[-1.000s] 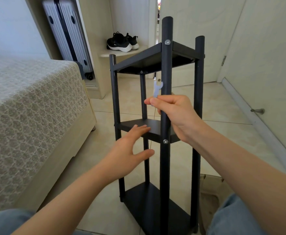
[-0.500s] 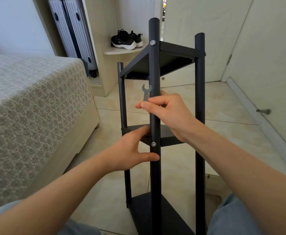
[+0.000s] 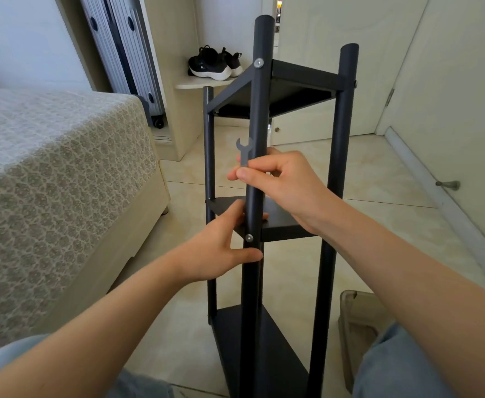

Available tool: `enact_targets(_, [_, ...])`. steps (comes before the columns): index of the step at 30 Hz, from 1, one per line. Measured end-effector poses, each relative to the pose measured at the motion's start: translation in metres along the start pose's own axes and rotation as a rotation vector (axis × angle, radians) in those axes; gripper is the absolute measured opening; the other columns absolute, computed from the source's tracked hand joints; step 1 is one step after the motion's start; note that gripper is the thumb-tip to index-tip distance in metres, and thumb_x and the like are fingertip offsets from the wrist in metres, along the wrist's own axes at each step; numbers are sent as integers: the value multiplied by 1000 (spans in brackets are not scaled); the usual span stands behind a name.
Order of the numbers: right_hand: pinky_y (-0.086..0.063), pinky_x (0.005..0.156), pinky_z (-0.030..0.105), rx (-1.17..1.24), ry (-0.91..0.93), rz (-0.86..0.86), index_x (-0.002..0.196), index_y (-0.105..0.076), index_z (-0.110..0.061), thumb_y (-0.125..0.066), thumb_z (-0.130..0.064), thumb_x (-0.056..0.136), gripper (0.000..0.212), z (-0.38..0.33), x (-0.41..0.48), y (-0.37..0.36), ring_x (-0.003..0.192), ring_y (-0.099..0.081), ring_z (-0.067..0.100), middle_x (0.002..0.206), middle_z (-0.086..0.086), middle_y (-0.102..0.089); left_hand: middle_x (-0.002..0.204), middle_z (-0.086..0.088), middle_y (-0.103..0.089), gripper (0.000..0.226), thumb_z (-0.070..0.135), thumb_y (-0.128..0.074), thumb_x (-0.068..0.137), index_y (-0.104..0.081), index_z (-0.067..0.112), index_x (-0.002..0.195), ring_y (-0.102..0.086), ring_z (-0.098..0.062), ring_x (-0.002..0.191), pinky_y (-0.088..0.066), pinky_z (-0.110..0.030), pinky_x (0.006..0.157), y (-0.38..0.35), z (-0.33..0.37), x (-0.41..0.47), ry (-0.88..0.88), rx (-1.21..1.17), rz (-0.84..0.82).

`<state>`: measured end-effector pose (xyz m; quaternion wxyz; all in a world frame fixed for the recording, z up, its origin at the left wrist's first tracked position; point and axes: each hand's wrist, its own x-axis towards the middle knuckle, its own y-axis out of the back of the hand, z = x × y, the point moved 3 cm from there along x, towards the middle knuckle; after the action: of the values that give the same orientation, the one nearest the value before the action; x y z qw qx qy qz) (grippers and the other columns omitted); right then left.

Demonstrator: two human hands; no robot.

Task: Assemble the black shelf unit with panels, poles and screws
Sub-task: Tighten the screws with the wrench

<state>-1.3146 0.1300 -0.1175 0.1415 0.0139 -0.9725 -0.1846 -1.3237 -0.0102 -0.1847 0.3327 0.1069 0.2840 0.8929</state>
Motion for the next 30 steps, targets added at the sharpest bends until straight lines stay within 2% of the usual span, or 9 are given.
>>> enact_targets(3, [-42,97,20,13,-17,-28,93,-76,-31,-64,-22,93,15,-1,-3,6,112,-57,-3,110,-15,-67,138,17,-55,74,15,-76,87,-31,34,143,-47,2,132,-35,-24,112,0,-1,1,-1,21,10])
enact_targets(7, [-49,96,22,8,-36,32,98,-78,-21,-64,-21,93,14,2,-14,18,105,-62,-2,106,-12,-70,139,18,-55,78,15,-76,87,-27,43,140,-47,3,132,-34,-25,112,3,-1,1,-2,33,8])
enact_targets(10, [-48,94,22,-24,-53,104,93,-79,-21,-67,-22,90,12,8,-26,26,104,-59,-5,106,-12,-69,138,17,-56,75,14,-77,86,-32,38,141,-47,1,132,-35,-31,116,6,-2,1,0,41,13])
enact_targets(14, [-47,85,23,-209,-55,162,85,-78,-11,-67,-27,88,19,22,-45,30,94,-55,1,88,-2,-68,138,17,-57,73,13,-77,85,-37,30,143,-47,0,133,-35,-33,117,6,-3,4,-5,34,5])
enact_targets(17, [-44,80,23,-276,-98,148,80,-77,-15,-69,-26,88,16,33,-60,28,92,-53,5,82,3,-65,138,18,-56,70,14,-77,85,-38,30,142,-46,2,133,-34,-25,113,6,-3,8,-1,35,2])
enact_targets(20, [-39,74,16,-332,-157,144,80,-77,-14,-69,-28,88,18,46,-73,24,88,-52,4,82,-1,-61,137,20,-56,70,16,-77,86,-38,30,142,-47,3,131,-34,-16,105,5,-2,11,0,60,2])
enact_targets(23, [-38,72,13,-360,-229,147,91,-78,-21,-66,-30,90,15,62,-88,16,86,-54,5,90,-9,-58,139,18,-55,70,17,-76,86,-37,30,142,-47,1,131,-34,-23,108,4,-1,14,2,80,1])
enact_targets(26, [-40,71,16,-368,-263,143,91,-78,-20,-64,-29,92,17,78,-99,5,83,-56,7,86,-7,-62,141,14,-54,71,18,-77,86,-36,30,143,-46,-4,133,-34,-29,113,4,0,15,8,100,9])
enact_targets(30, [-42,69,12,-330,-257,125,90,-78,-19,-63,-27,93,17,91,-107,-15,79,-59,5,79,-7,-67,138,17,-54,68,19,-77,85,-37,32,139,-46,-2,131,-34,-26,111,6,0,15,13,106,7])
